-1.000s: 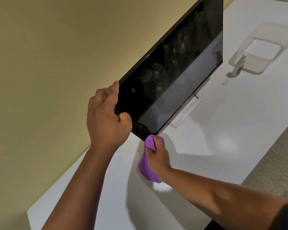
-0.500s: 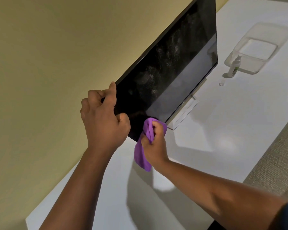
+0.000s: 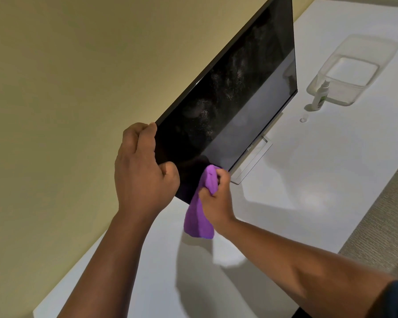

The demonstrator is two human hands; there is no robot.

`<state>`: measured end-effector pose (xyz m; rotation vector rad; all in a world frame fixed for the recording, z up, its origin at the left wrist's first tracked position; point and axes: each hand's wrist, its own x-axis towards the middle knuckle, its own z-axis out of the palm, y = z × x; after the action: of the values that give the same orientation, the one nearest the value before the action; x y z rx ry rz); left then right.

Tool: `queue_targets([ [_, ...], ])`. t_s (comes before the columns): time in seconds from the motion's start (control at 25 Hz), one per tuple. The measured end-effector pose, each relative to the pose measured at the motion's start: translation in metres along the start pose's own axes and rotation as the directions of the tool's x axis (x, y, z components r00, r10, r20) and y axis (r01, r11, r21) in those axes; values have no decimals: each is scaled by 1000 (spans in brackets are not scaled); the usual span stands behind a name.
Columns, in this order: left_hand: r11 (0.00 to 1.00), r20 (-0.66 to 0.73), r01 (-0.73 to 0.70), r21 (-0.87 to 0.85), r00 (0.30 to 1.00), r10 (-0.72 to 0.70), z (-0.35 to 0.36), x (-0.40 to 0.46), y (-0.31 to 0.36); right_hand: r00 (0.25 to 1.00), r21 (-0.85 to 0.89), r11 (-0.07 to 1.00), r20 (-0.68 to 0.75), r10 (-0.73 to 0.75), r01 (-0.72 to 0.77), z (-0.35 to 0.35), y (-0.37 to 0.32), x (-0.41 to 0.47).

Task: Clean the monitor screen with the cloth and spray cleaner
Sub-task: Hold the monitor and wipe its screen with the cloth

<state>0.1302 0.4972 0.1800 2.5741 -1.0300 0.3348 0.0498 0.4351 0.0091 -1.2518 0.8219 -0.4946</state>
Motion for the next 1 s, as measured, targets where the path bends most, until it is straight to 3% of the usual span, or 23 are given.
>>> queue_targets([
  [0.12,1000,-17,10,6,1000,-10,1,1,2,956,84,961,-104,273,-265,-17,-2,28],
  [0.24,999,-38,46,-11,998,-46,3,3,4,980,116,984,-130,152,-137,-11,-25,43],
  [0.36,997,-43,71,-23,996,-72,3,4,5,1000,52,999,0,17,-17,-4,-19,25],
  [0.44,997,-44,77,-24,996,-79,4,4,5,995,18,995,-3,97,-97,-14,-8,21],
  [0.56,996,-41,89,-27,995,-90,5,3,5,918,63,942,-212,336,-331,-35,-10,48],
  [0.64,995,-41,99,-31,994,-100,6,3,5,944,99,974,-243,223,-205,-36,-25,61],
  [0.72,993,-44,111,-31,993,-112,7,4,5,980,90,993,-177,91,-76,-26,-36,55],
  [0.8,993,-44,115,-32,992,-116,6,5,5,997,8,999,-70,37,-36,-18,-25,36],
  [0.88,993,-35,111,-30,993,-112,5,5,5,994,-74,992,-41,101,-104,-23,-6,25],
  [1.0,994,-24,106,-24,994,-106,4,3,6,923,-42,944,-228,309,-327,-40,-1,45],
])
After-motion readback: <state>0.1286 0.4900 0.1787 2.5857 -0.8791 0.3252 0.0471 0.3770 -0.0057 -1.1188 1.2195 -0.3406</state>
